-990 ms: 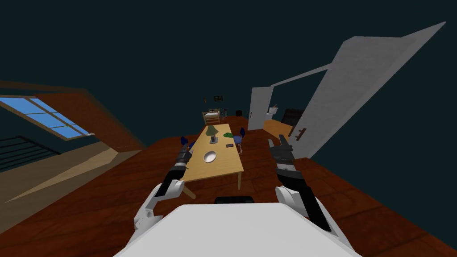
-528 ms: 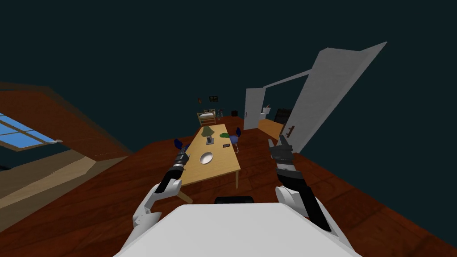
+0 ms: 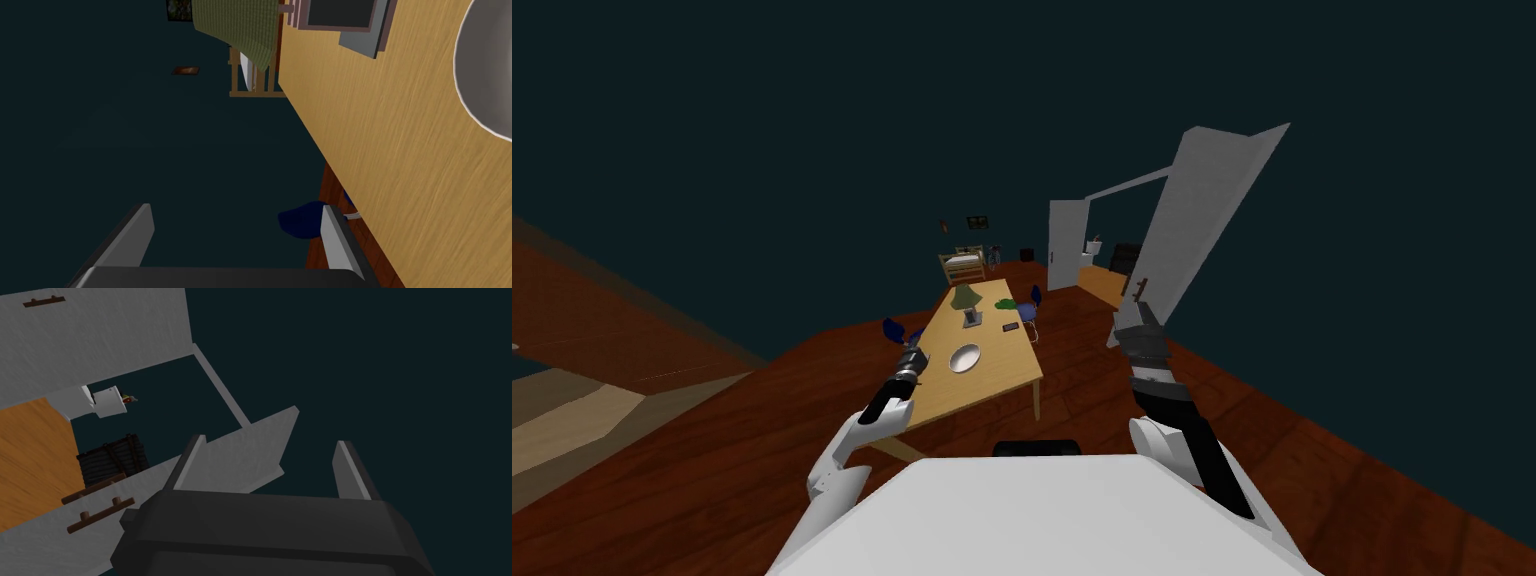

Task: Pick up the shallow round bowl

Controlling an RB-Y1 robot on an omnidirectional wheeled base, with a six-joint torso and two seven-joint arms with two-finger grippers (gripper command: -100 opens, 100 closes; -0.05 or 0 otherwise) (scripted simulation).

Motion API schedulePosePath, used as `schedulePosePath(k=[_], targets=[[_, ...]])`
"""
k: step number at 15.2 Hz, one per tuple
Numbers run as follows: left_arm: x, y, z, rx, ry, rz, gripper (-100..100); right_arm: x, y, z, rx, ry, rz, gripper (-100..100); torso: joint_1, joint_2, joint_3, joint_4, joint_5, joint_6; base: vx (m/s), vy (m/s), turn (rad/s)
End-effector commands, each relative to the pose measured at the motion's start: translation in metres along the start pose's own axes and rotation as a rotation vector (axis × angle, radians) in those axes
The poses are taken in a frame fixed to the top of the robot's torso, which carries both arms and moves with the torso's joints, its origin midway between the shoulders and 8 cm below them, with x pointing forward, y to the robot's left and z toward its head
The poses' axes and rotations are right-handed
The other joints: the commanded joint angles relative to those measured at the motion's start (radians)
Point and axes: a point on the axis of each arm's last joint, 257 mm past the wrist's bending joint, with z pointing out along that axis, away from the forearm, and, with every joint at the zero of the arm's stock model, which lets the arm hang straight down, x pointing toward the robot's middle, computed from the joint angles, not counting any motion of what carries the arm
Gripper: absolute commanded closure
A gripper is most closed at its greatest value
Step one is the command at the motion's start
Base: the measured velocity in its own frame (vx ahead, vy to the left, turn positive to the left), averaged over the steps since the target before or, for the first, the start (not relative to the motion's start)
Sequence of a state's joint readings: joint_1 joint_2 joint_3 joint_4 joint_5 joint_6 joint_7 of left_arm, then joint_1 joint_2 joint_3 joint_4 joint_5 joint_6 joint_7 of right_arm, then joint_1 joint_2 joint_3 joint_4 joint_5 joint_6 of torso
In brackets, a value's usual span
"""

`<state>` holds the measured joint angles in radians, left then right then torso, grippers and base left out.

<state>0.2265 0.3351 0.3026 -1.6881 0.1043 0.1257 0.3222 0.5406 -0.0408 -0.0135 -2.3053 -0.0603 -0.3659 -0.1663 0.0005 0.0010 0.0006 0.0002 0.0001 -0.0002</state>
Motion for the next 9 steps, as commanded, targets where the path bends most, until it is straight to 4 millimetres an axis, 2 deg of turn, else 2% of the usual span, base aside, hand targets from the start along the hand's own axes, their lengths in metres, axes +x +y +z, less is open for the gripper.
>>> schedulePosePath(k=[1, 3, 4, 6, 7, 9], targets=[[-0.024, 0.016, 0.005, -0.056, -0.053, -0.023, -100, 0.0, 0.0, 0.0, 0.0, 0.0, 0.0, 0, 0.0, 0.0, 0.0, 0.0, 0.0, 0.0, -0.018, -0.007, -0.181], [-0.025, 0.021, 0.004, -0.077, -0.06, -0.023, -100, 0.0, 0.0, 0.0, 0.0, 0.0, 0.0, 0, 0.0, 0.0, 0.0, 0.0, 0.0, 0.001, -0.02, -0.004, -0.141], [-0.045, 0.034, 0.007, -0.115, -0.104, -0.047, -100, 0.0, 0.0, 0.0, 0.0, 0.0, 0.0, 0, 0.0, 0.0, 0.0, 0.0, 0.0, 0.0, -0.019, -0.006, -0.22], [-0.047, 0.04, 0.006, -0.138, -0.112, -0.048, -100, 0.0, 0.0, 0.0, 0.0, 0.0, 0.0, 0, 0.0, 0.0, 0.0, 0.0, 0.0, 0.001, -0.018, -0.001, -0.143], [-0.065, 0.054, 0.007, -0.182, -0.158, -0.076, -100, 0.0, 0.0, 0.0, 0.0, 0.0, 0.0, 0, 0.0, 0.0, 0.0, 0.0, 0.0, 0.0, -0.019, -0.01, -0.213], [-0.067, 0.058, 0.006, -0.198, -0.163, -0.076, -100, 0.0, 0.0, 0.0, 0.0, 0.0, 0.0, 0, 0.0, 0.0, 0.0, 0.0, 0.0, 0.001, -0.018, -0.006, -0.169]])
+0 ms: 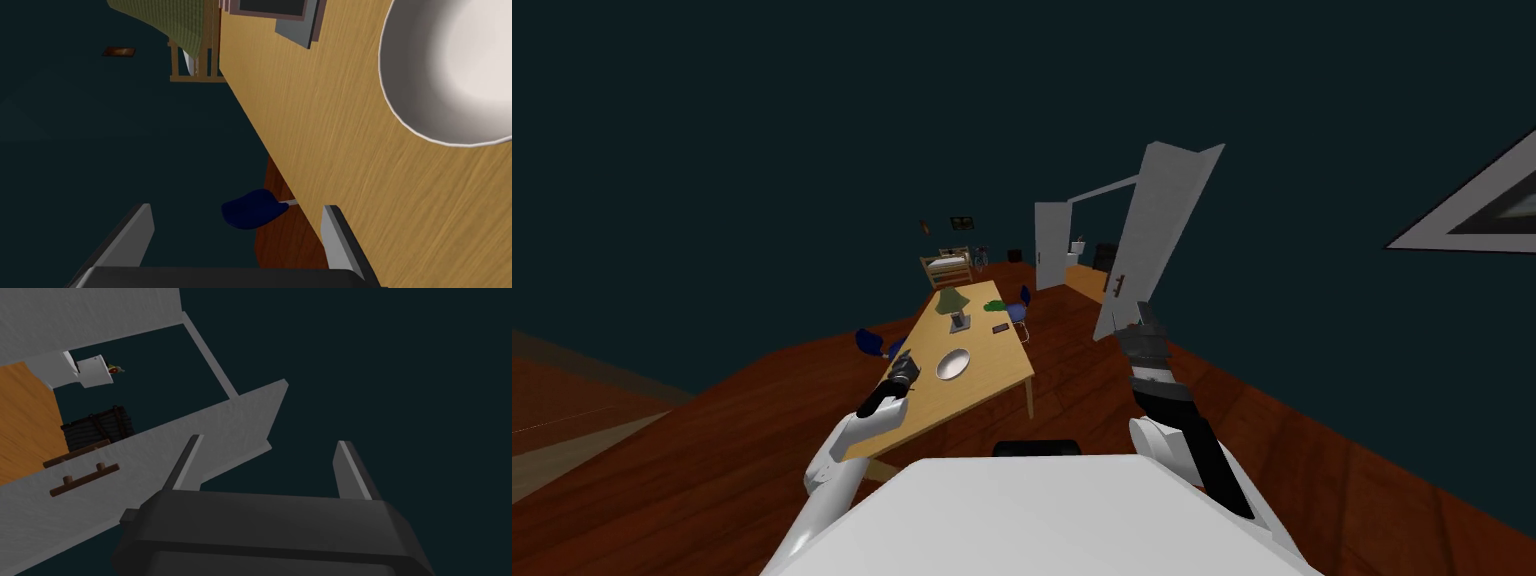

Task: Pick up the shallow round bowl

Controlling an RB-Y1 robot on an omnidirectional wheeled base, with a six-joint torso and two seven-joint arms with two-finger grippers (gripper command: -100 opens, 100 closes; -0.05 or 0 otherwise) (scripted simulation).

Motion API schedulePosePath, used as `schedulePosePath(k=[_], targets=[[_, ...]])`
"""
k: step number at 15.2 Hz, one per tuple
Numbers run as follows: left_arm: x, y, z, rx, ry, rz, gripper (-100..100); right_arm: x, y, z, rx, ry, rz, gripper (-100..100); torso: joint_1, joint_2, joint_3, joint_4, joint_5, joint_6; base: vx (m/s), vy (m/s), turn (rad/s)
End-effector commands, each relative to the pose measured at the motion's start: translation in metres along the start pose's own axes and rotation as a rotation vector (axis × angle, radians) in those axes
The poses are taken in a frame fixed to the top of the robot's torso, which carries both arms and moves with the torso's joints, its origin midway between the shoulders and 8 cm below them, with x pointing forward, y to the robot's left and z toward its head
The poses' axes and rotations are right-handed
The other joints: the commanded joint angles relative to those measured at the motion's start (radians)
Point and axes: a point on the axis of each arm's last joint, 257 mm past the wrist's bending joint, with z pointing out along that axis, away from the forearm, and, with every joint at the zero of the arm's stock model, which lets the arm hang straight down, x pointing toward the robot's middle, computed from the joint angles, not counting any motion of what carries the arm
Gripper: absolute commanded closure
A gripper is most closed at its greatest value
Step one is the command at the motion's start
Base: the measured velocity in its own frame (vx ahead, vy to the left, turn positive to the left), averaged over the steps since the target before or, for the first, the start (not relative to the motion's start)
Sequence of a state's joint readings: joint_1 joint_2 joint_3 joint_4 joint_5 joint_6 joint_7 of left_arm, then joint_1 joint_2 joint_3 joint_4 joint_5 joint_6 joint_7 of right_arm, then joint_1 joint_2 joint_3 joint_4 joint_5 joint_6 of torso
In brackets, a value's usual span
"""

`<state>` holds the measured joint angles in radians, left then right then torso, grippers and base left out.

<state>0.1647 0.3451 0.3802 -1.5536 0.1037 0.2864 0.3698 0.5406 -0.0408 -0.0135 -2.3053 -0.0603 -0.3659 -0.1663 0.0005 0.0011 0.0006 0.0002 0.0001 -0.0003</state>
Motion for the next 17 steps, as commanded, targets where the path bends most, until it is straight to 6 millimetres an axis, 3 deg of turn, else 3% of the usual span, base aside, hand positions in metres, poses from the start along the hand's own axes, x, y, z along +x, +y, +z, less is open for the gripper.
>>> schedulePosePath(k=[1, 5, 6, 8, 11, 16, 17], targets=[[-0.023, 0.015, 0.004, -0.057, -0.054, -0.036, -100, 0.0, 0.0, 0.0, 0.0, 0.0, 0.0, 0, 0.0, 0.0, 0.0, 0.0, 0.0, 0.0, -0.018, -0.008, -0.183], [-0.044, 0.037, 0.006, -0.134, -0.11, -0.071, -100, 0.0, 0.0, 0.0, 0.0, 0.0, 0.0, 0, 0.0, 0.0, 0.0, 0.0, 0.0, 0.001, -0.018, -0.006, -0.194], [-0.059, 0.049, 0.008, -0.176, -0.151, -0.107, -100, 0.0, 0.0, 0.0, 0.0, 0.0, 0.0, 0, 0.0, 0.0, 0.0, 0.0, 0.0, 0.0, -0.012, -0.011, -0.214], [-0.061, 0.054, 0.007, -0.192, -0.157, -0.107, -100, 0.0, 0.0, 0.0, 0.0, 0.0, 0.0, 0, 0.0, 0.0, 0.0, 0.0, 0.0, 0.0, -0.012, -0.005, -0.13], [-0.086, 0.08, 0.005, -0.279, -0.235, -0.183, -100, 0.0, 0.0, 0.0, 0.0, 0.0, 0.0, 0, 0.0, 0.0, 0.0, 0.0, 0.0, 0.001, -0.013, -0.007, -0.223], [-0.1, 0.107, -0.001, -0.36, -0.287, -0.226, -100, 0.0, 0.0, 0.0, 0.0, 0.0, 0.0, 0, 0.0, -0.001, 0.0, 0.0, 0.0, 0.0, -0.009, -0.004, -0.142], [-0.108, 0.12, -0.005, -0.407, -0.322, -0.265, -100, 0.0, 0.0, 0.0, 0.0, 0.0, 0.0, 0, 0.0, -0.001, 0.0, 0.0, 0.0, 0.0, -0.005, -0.005, -0.173]])
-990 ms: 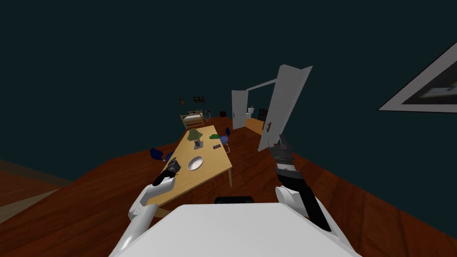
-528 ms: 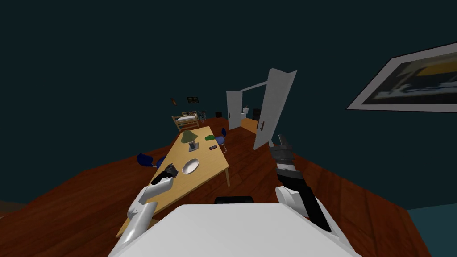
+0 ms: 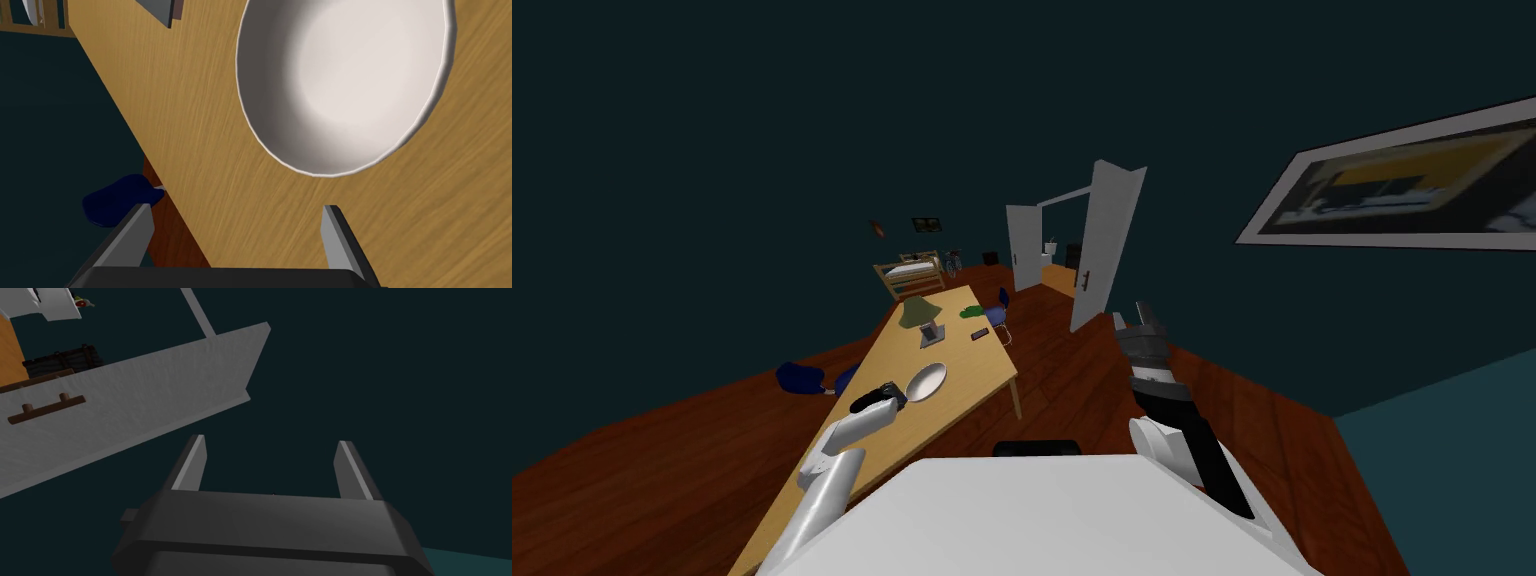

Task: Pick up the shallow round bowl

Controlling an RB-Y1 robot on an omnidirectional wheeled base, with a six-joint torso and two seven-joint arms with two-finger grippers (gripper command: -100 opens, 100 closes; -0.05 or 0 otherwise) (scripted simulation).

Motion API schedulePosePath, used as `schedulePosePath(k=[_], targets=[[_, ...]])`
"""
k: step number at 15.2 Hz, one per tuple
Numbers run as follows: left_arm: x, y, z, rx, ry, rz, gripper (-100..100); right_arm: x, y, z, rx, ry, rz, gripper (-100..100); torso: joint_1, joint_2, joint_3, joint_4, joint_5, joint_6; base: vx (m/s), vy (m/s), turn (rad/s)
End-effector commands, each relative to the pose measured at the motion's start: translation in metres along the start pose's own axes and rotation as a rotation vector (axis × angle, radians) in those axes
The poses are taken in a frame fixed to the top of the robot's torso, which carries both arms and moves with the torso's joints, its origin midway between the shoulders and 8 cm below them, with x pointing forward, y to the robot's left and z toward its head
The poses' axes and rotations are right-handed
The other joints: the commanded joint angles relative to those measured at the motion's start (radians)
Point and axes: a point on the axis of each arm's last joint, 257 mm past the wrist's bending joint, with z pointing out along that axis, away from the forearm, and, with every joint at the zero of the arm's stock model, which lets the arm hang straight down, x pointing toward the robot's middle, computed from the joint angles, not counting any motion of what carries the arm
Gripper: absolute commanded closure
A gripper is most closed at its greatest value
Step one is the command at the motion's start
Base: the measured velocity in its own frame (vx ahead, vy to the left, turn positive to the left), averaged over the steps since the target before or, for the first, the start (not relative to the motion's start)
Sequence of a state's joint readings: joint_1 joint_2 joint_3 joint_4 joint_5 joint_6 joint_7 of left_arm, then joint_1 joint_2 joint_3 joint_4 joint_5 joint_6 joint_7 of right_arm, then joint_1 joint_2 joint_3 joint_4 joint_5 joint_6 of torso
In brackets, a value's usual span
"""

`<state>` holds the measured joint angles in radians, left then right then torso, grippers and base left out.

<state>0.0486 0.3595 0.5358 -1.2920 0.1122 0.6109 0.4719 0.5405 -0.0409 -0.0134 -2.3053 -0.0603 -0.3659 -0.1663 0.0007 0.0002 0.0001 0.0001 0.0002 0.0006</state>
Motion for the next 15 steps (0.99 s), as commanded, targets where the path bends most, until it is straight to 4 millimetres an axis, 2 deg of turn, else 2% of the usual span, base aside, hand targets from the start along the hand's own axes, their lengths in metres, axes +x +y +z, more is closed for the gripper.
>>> schedulePosePath(k=[1, 4, 6, 7, 8, 9, 10, 11, 12, 14, 15], targets=[[-0.011, 0.013, 0.003, -0.044, -0.03, -0.03, -100, 0.0, 0.0, 0.0, 0.0, 0.0, 0.0, 0, 0.0, 0.0, 0.0, 0.0, 0.0, 0.0, -0.005, -0.004, -0.207], [-0.03, 0.037, 0.008, -0.131, -0.088, -0.106, -100, 0.0, 0.0, 0.0, 0.0, 0.0, 0.0, 0, 0.0, 0.0, 0.0, 0.0, 0.0, 0.0, -0.003, -0.001, -0.217], [-0.032, 0.041, 0.007, -0.147, -0.096, -0.106, -100, 0.0, 0.0, 0.0, 0.0, 0.0, 0.0, 0, 0.0, 0.0, 0.0, 0.0, 0.0, 0.0, 0.0, 0.003, -0.115], [-0.039, 0.054, 0.008, -0.192, -0.122, -0.141, -100, 0.0, 0.0, 0.0, 0.0, 0.0, 0.0, 0, 0.0, 0.0, 0.0, 0.0, 0.0, -0.001, 0.004, 0.001, -0.117], [-0.04, 0.055, 0.008, -0.195, -0.124, -0.141, -100, 0.0, 0.0, 0.0, 0.0, 0.0, 0.0, 0, 0.0, 0.0, 0.0, 0.0, 0.0, -0.001, 0.005, 0.002, -0.133], [-0.045, 0.067, 0.008, -0.238, -0.148, -0.175, -100, 0.0, 0.0, 0.0, 0.0, 0.0, 0.0, 0, 0.0, 0.0, 0.0, 0.0, 0.0, -0.001, 0.007, 0.003, -0.22], [-0.046, 0.068, 0.008, -0.24, -0.149, -0.175, -100, 0.0, 0.0, 0.0, 0.0, 0.0, 0.0, 0, 0.0, -0.001, 0.0, 0.0, 0.0, 0.0, 0.009, 0.007, -0.206], [-0.05, 0.08, 0.008, -0.281, -0.171, -0.206, -100, 0.0, 0.0, 0.0, 0.0, 0.0, 0.0, 0, 0.001, -0.001, 0.0, 0.0, 0.0, 0.0, 0.013, 0.011, -0.222], [-0.05, 0.08, 0.008, -0.281, -0.171, -0.206, -100, 0.0, 0.0, 0.0, 0.0, 0.0, 0.0, 0, 0.001, -0.001, -0.001, 0.0, 0.0, 0.0, 0.016, 0.013, -0.158], [-0.055, 0.099, 0.005, -0.351, -0.206, -0.261, -100, 0.0, 0.0, 0.0, 0.0, 0.0, 0.0, 0, 0.001, -0.002, -0.001, 0.0, 0.0, 0.0, 0.021, 0.015, -0.204], [-0.055, 0.1, 0.005, -0.352, -0.206, -0.261, -100, 0.0, 0.0, 0.0, 0.0, 0.0, 0.0, 0, 0.001, -0.002, -0.001, 0.0, 0.0, 0.0, 0.026, 0.025, -0.192]])
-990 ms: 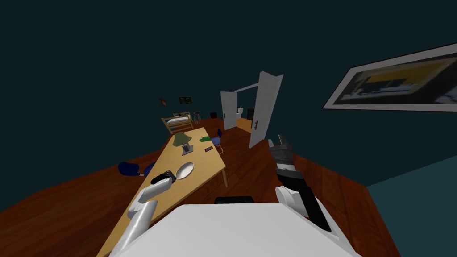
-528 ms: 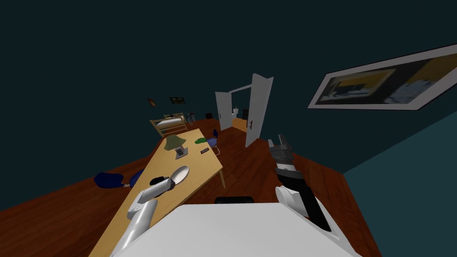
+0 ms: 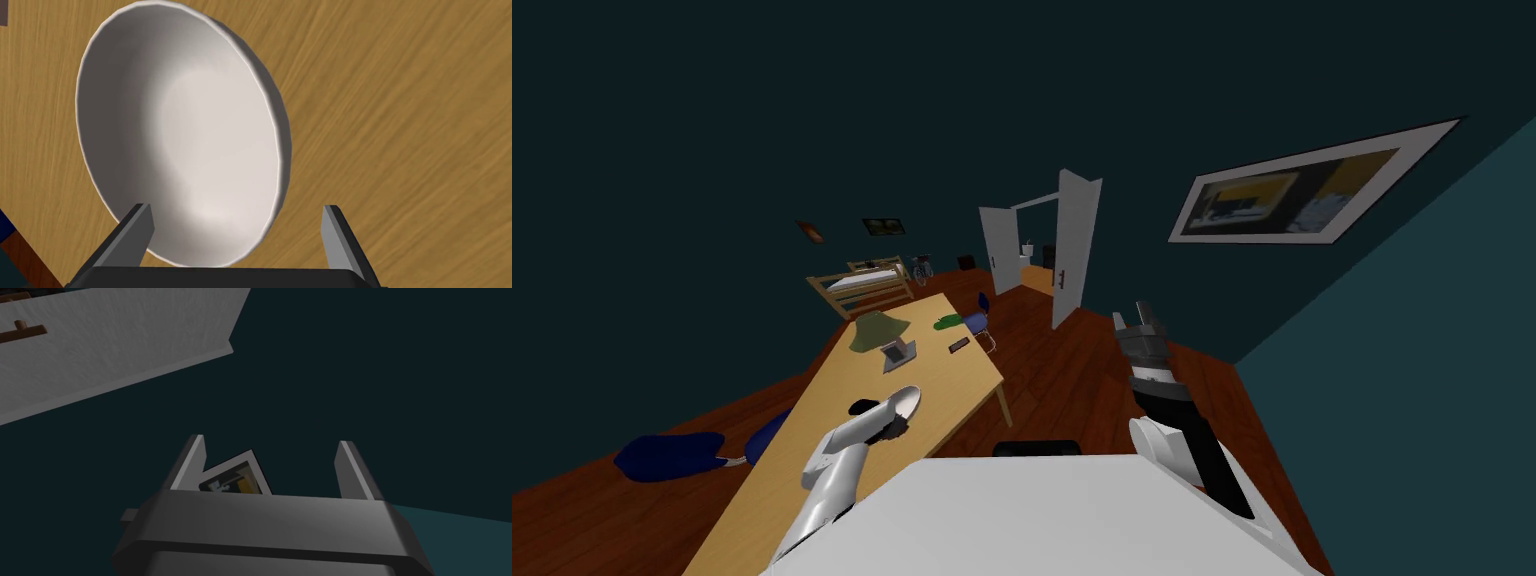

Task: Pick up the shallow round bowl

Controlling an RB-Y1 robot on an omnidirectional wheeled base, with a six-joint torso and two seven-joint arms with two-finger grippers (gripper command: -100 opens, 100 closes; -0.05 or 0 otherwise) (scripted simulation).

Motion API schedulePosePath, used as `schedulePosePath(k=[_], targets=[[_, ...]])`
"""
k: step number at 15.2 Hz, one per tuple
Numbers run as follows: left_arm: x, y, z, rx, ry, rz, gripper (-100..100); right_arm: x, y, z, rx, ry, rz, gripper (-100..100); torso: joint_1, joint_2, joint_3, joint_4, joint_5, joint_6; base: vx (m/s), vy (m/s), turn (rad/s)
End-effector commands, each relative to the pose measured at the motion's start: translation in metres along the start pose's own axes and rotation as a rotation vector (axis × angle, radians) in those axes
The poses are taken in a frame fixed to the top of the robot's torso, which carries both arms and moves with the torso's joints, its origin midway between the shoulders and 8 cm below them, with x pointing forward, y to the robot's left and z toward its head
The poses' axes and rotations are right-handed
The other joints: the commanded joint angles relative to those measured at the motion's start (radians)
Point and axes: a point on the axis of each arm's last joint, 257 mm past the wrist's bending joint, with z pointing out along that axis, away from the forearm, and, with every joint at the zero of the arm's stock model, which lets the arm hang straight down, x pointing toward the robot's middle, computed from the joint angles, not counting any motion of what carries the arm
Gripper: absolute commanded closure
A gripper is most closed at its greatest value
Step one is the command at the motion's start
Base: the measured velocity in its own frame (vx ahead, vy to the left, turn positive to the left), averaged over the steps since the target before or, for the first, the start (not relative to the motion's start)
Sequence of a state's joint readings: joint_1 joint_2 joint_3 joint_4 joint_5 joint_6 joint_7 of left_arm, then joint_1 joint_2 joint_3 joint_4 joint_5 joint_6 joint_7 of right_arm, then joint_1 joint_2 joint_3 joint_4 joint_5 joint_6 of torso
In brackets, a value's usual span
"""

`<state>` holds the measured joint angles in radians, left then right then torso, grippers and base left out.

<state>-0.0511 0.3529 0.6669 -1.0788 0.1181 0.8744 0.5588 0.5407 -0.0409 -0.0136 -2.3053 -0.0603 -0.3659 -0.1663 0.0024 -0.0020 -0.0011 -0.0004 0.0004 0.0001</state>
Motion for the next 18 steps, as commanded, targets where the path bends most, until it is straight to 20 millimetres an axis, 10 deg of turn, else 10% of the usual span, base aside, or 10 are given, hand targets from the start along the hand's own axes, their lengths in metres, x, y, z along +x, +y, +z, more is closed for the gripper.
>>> schedulePosePath(k=[1, 13, 14, 18], targets=[[-0.006, 0.012, 0.003, -0.05, -0.024, -0.035, -100, 0.0, 0.0, 0.0, 0.0, 0.0, 0.0, 0, 0.0, 0.0, 0.0, 0.0, 0.0, 0.0, 0.031, 0.028, -0.125], [-0.016, 0.042, 0.015, -0.11, -0.052, -0.088, -100, 0.0, 0.0, 0.0, 0.0, 0.0, 0.0, 0, 0.002, 0.001, 0.0, 0.0, 0.001, -0.001, 0.022, 0.035, -0.076], [-0.016, 0.043, 0.016, -0.108, -0.051, -0.089, 100, 0.0, 0.0, 0.0, 0.0, 0.0, 0.0, 0, 0.001, 0.001, 0.0, 0.0, 0.0, -0.001, 0.003, 0.012, -0.002], [-0.016, 0.043, 0.016, -0.108, -0.05, -0.091, 100, 0.0, 0.0, 0.0, 0.0, 0.0, 0.0, 0, -0.001, 0.001, 0.001, 0.0, -0.001, 0.0, 0.0, 0.001, 0.0]])
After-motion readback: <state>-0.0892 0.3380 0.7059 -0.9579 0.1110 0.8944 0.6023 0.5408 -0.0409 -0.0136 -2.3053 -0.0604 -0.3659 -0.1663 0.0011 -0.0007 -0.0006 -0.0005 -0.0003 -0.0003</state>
